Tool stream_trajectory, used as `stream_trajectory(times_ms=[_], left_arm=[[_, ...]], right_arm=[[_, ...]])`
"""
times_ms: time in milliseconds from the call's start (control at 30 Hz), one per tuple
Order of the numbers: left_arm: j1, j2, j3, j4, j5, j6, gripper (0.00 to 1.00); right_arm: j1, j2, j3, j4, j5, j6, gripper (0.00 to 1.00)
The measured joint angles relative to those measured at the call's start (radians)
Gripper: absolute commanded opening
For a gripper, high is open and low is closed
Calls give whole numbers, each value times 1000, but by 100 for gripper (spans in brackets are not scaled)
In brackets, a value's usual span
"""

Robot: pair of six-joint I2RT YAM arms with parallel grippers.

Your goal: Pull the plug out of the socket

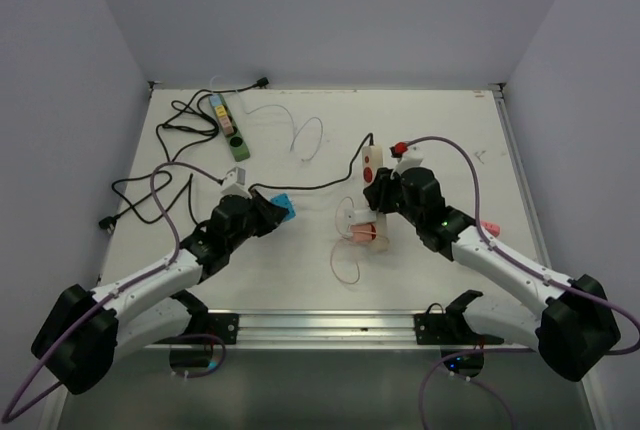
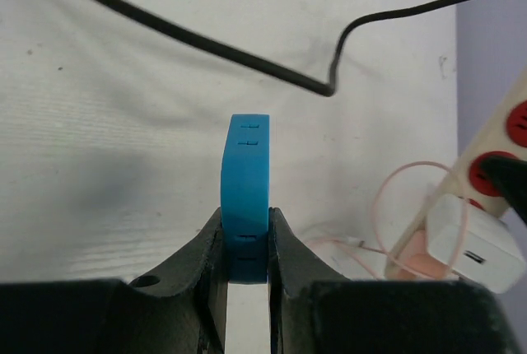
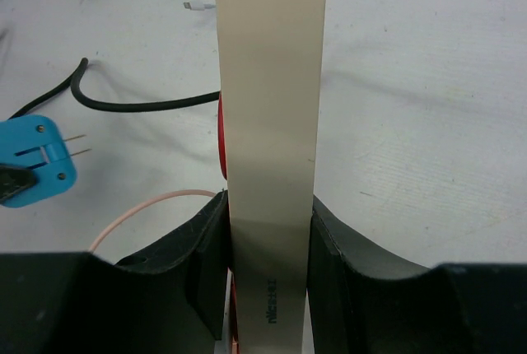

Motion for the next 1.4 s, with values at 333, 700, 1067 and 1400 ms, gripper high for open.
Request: stream_trajectory(times_ms=[333, 700, 1067, 1400], left_arm=[[144, 245, -118, 192, 213, -4, 23], [168, 240, -140, 261, 288, -13, 94], [169, 46, -55, 39, 317, 24, 100], [39, 27, 226, -99, 332, 93, 87]], right_arm=[[2, -22, 0, -22, -19, -10, 0], [3, -22, 0, -23, -30, -13, 0], [3, -22, 2, -26, -59, -10, 0], [3, -22, 26, -27, -95, -9, 0]])
